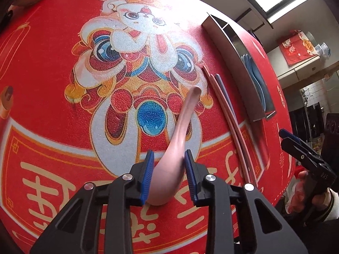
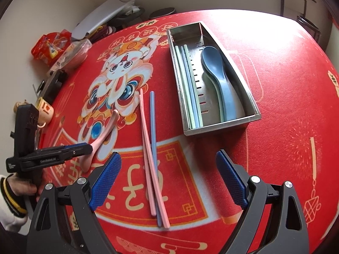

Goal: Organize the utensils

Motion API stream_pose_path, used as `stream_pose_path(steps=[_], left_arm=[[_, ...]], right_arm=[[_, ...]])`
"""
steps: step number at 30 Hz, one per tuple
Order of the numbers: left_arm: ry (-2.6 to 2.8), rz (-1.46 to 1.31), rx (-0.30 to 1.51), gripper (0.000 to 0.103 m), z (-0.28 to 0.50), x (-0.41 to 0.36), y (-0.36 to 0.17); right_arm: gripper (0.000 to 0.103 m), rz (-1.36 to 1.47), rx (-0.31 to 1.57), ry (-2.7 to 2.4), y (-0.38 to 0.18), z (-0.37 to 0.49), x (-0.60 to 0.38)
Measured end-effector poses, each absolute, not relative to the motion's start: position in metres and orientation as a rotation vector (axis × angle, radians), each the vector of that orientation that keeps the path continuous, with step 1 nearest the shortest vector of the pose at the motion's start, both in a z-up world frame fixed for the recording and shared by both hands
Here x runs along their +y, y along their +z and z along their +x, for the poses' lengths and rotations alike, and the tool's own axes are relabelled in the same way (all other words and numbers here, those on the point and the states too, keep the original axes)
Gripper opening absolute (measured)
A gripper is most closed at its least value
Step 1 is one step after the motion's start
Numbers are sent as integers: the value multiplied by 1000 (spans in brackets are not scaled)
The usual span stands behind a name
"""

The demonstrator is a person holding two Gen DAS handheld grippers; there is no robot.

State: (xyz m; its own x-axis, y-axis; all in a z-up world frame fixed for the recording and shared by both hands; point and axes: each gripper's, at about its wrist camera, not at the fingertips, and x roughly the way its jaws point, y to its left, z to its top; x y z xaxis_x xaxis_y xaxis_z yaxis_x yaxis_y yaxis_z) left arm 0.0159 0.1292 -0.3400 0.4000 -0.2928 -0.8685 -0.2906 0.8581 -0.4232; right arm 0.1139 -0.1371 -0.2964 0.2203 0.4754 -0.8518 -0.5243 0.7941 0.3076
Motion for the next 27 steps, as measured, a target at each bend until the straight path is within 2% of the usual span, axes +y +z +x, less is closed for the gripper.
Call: stream_pose_path(steps=[20,25,27], left_arm=[[31,-369,1178,31,15,99,-336],[48,-407,1173,26,14,98,-332],[33,-417,1168,21,14,95,-328]], right_arm=[[87,-17,1180,698,-300,117,-143],[87,-18,1176,705,-299,118,-142],[87,-14,1177,704,-299,119,-143]])
